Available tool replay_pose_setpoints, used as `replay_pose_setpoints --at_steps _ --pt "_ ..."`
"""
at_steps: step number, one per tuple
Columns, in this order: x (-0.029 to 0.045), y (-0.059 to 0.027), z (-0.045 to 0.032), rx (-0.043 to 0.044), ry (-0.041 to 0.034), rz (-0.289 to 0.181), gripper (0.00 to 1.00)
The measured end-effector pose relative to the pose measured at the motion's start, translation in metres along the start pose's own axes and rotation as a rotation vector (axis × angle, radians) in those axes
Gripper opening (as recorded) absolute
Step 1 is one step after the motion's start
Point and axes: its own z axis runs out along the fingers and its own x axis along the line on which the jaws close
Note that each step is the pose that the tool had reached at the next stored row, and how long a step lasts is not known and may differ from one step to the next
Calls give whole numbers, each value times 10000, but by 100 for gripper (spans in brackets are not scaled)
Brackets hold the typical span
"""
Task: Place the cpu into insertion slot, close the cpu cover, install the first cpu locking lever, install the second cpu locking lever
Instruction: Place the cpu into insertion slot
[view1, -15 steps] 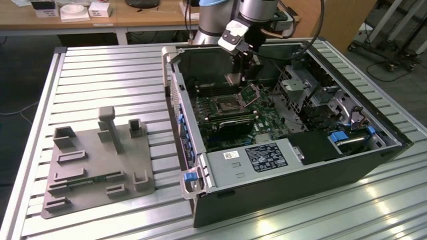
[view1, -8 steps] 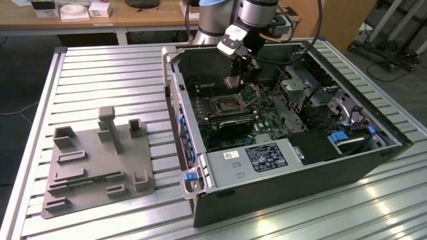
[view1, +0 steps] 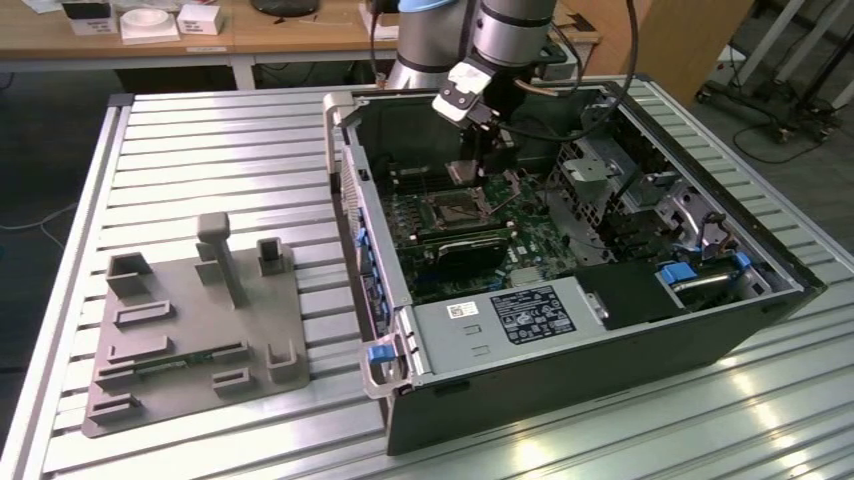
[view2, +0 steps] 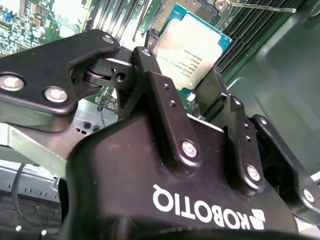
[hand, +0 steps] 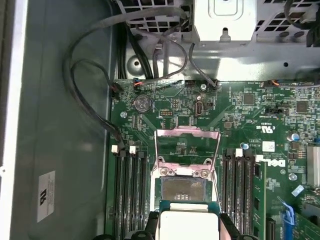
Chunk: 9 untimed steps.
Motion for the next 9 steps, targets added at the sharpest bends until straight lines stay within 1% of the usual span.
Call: replay_pose_setpoints --at_steps 6,9 --pt "14 0 111 -2 1 22 54" --pt "15 0 164 -4 -1 162 54"
